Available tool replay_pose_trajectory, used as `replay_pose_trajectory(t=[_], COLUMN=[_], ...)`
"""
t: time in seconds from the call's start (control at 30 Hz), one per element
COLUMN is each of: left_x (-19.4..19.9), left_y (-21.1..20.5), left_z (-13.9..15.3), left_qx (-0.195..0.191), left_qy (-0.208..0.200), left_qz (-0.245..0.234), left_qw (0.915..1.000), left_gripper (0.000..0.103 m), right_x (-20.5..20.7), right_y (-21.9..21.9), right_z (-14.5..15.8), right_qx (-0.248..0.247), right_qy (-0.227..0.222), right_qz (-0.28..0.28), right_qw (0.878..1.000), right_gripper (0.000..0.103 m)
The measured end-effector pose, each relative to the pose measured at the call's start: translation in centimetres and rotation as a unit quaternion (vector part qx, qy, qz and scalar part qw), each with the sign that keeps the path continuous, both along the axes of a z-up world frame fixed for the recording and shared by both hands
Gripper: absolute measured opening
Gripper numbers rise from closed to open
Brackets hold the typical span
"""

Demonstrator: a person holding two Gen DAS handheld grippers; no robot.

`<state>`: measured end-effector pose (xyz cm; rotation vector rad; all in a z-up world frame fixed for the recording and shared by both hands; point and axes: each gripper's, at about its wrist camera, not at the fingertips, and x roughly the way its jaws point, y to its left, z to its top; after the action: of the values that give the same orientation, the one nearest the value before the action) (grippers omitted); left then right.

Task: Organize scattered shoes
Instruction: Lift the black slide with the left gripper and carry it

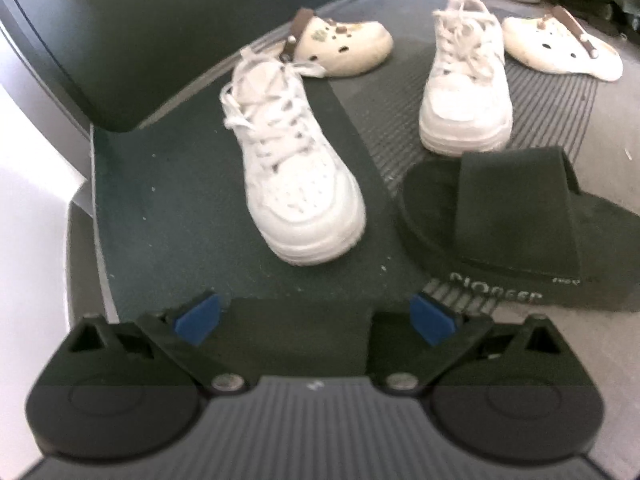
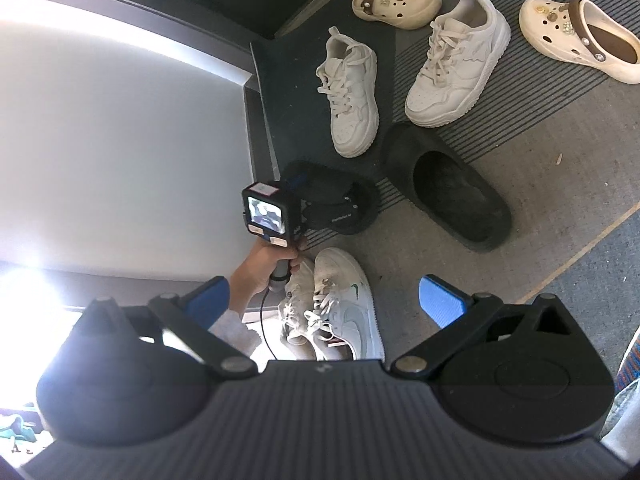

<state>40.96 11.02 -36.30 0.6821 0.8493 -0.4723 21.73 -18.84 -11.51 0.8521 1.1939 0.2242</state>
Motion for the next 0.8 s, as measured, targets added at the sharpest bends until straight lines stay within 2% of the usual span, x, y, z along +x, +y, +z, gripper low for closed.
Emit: replay_pose_trajectory(t=[0.17, 0.3, 0.37, 0.43, 0.47, 0.57, 0.63, 0.8], left_x=[0.7, 0.9, 1.9, 3.1, 3.4, 3.5, 3.5, 2.4], left_y=[1.5, 1.3, 1.0, 0.5, 0.3, -0.6, -0.8, -1.2], left_z=[-1.7, -2.7, -3.5, -4.4, -4.6, -4.3, -3.6, -0.8], left_qx=[0.030, 0.051, 0.062, 0.075, 0.081, 0.081, 0.064, 0.038], left_qy=[0.045, 0.050, 0.052, 0.072, 0.075, 0.069, 0.074, 0.052], left_qz=[0.018, 0.023, 0.053, 0.084, 0.089, 0.080, 0.078, 0.075], left_qw=[0.9984, 0.9972, 0.9953, 0.9910, 0.9899, 0.9911, 0.9921, 0.9951], left_gripper=[0.103, 0.103, 0.103, 0.102, 0.099, 0.090, 0.089, 0.088], right_x=[0.1, 0.1, 0.1, 0.1, 0.1, 0.0, -0.2, -0.9], right_y=[-0.2, 0.1, 0.1, 0.0, 0.0, 0.1, 0.0, -0.8], right_z=[0.2, -0.1, -0.1, -0.1, 0.0, 0.1, 0.4, 1.5], right_qx=[0.003, 0.005, 0.004, 0.002, 0.002, 0.003, 0.002, 0.006], right_qy=[-0.003, 0.000, 0.001, 0.000, 0.000, 0.000, -0.004, -0.020], right_qz=[-0.003, 0.001, 0.001, 0.000, -0.001, -0.002, -0.003, -0.012], right_qw=[1.000, 1.000, 1.000, 1.000, 1.000, 1.000, 1.000, 1.000], right_gripper=[0.103, 0.103, 0.103, 0.103, 0.103, 0.103, 0.103, 0.103])
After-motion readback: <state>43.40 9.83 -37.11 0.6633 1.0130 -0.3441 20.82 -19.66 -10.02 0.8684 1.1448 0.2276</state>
